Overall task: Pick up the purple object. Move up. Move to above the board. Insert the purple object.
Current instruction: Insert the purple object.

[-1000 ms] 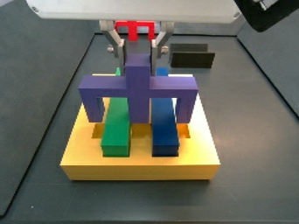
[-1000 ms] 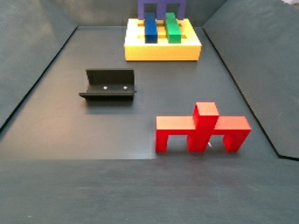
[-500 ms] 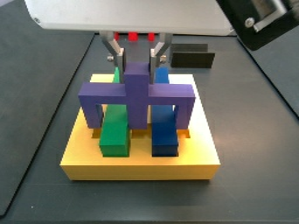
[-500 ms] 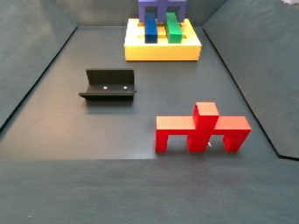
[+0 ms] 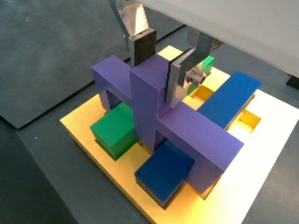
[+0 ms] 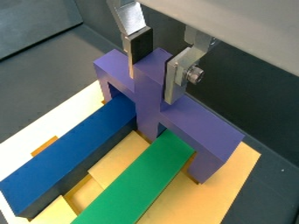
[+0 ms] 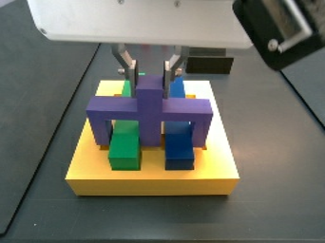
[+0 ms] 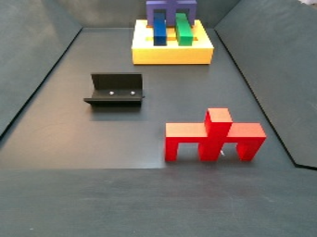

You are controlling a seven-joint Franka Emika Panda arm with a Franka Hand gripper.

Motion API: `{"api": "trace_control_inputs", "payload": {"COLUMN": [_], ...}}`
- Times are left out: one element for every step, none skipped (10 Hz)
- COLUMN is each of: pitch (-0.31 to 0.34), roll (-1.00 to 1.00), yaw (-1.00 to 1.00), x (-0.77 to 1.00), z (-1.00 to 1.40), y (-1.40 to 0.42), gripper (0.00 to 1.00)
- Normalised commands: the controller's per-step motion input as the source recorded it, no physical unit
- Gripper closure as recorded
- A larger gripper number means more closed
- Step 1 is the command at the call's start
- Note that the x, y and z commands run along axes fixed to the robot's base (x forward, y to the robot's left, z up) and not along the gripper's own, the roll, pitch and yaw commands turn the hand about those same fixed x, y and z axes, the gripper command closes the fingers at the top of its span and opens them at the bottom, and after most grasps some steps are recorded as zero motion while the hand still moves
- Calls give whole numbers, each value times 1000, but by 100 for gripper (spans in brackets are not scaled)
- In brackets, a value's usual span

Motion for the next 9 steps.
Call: {"api": "trace_control_inputs", "payload": {"pitch": [59, 51, 31, 11, 44, 74, 114, 117, 120], "roll": [139, 119, 49, 36, 103, 126, 157, 164, 186], "yaw": [-23, -51, -120, -97, -54, -31, -86, -66, 0], "x": [103, 97, 91, 103, 254, 337, 329, 209, 171], "z": [-220, -206, -129, -174, -194, -189, -103, -63, -3], "y": [0, 0, -6, 0, 0, 0, 0, 0, -14], "gripper": [100, 100, 100, 100, 100, 100, 100, 100, 100]}}
